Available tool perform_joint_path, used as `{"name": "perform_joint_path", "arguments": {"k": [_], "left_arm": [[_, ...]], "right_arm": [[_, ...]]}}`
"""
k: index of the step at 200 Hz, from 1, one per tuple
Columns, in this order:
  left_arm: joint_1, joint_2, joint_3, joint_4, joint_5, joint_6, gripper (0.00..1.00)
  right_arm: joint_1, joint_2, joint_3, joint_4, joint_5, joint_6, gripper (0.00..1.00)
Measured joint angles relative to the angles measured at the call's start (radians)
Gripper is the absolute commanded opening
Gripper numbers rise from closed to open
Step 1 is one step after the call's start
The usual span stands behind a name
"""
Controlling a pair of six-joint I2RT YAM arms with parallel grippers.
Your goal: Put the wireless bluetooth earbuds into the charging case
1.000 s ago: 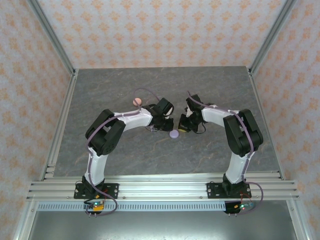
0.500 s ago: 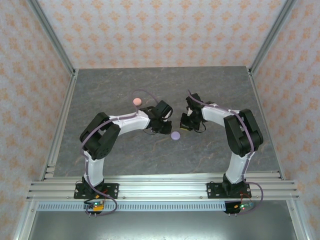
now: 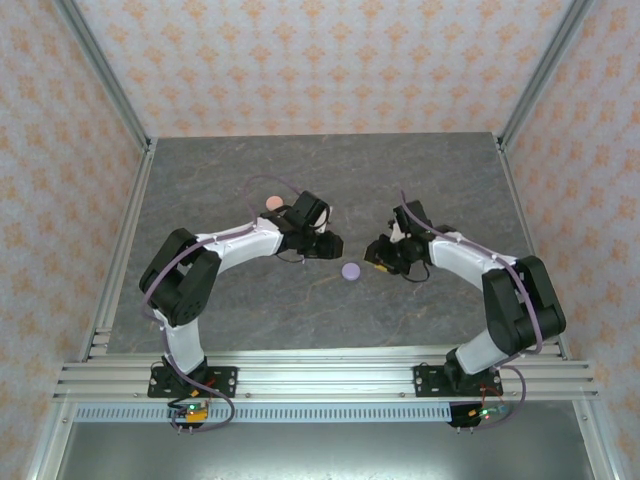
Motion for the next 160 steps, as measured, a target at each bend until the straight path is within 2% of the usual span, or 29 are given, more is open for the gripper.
{"name": "perform_joint_path", "arguments": {"k": [38,88,160], "left_arm": [[0.0,0.0,-0.009,0.029,0.059,0.0,0.42],[0.0,0.033,-0.02,0.059,0.1,-0.007,0.43],[0.0,0.055,-0.029,0.069,0.119,-0.008,0.43]], "right_arm": [[0.005,-0.005,-0.101,0.109,-0.072,0.074,0.36],[0.016,0.005,-0.113,0.222,-0.116,0.129,0.33],[0.033,0.058,-0.111,0.248,-0.115,0.15,0.32]]}}
